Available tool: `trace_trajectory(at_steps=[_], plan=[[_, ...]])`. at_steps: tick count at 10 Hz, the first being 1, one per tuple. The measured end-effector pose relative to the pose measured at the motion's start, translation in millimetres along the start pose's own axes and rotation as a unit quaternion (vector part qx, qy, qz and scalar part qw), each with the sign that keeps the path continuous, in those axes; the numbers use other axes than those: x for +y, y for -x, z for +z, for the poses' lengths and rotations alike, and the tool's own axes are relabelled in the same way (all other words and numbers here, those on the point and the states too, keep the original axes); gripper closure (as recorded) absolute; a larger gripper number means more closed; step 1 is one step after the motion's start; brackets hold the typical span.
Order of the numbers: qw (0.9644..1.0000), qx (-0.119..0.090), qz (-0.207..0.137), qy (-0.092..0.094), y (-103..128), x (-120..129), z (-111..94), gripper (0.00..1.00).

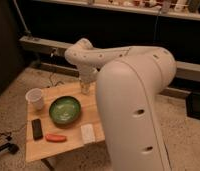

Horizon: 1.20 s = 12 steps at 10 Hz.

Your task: Move the arm in a circular motion

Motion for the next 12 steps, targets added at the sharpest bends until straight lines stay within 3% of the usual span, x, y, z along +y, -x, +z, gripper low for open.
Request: trace_trajectory(at_steps=[1,3,4,5,6,7,8,9,10,12], plan=[[0.9994,-0.034,0.008,0.001,35,14,-22,0.35],[0.9972,-0.075,-0.005,0.003,73,52,-53,0.35],[0.9957,-0.09,-0.019,0.004,84,74,-65,0.35],[0.9925,-0.111,-0.051,0.008,97,117,-83,0.35],[0.9886,-0.123,-0.085,0.014,99,155,-96,0.35],[0.9862,-0.127,-0.104,0.017,97,173,-102,0.35],[0.9779,-0.13,-0.161,0.028,79,218,-111,0.35],[0.9712,-0.128,-0.197,0.037,62,239,-113,0.35],[0.9604,-0.123,-0.245,0.052,34,259,-114,0.35],[0.9308,-0.106,-0.336,0.097,-35,279,-114,0.35]])
